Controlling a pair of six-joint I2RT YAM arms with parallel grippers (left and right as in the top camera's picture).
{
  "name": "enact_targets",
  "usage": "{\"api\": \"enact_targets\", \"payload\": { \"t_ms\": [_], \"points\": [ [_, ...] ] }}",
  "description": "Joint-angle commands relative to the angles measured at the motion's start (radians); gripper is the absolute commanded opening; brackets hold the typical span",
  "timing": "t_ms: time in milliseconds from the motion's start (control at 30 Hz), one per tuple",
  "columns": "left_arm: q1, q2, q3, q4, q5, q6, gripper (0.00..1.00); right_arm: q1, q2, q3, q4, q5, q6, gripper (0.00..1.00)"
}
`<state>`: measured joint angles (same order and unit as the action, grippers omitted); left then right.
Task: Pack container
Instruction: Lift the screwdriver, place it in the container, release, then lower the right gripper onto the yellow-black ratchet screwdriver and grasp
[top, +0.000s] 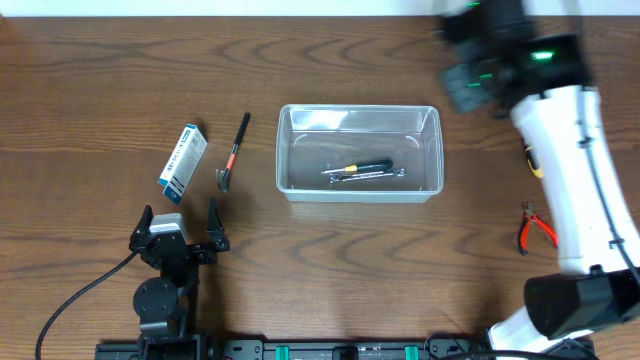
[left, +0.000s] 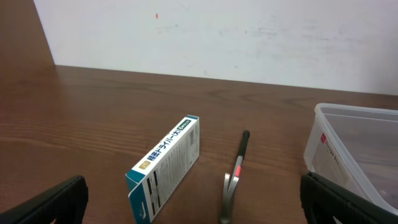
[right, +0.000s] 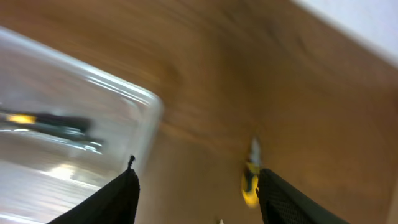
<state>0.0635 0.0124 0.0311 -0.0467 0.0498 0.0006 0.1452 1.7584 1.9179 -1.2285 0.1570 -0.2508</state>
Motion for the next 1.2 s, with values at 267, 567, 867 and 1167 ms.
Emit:
{"api": "enact_targets", "payload": {
  "t_ms": [267,567,867,1167],
  "points": [
    [-0.004,0.000,-0.027,-0.016,-0.001,0.006,0.98,-0.406,0.058,-0.099,-0.035,-0.139,0.017,0.58],
    [-0.004,0.000,-0.027,-0.016,-0.001,0.006,0.98,-0.487,0.198,-0.133,0.006,-0.139,-0.027,0.59],
    [-0.004,0.000,-0.027,-0.016,-0.001,0.006,0.98,-0.484,0.356,-0.133,0.028,-0.140,-0.065,0.59],
    [-0.004,0.000,-0.027,-0.016,-0.001,0.006,0.98,-0.484,0.413,-0.133,0.078,-0.135,-0.113,0.58]
  ]
}}
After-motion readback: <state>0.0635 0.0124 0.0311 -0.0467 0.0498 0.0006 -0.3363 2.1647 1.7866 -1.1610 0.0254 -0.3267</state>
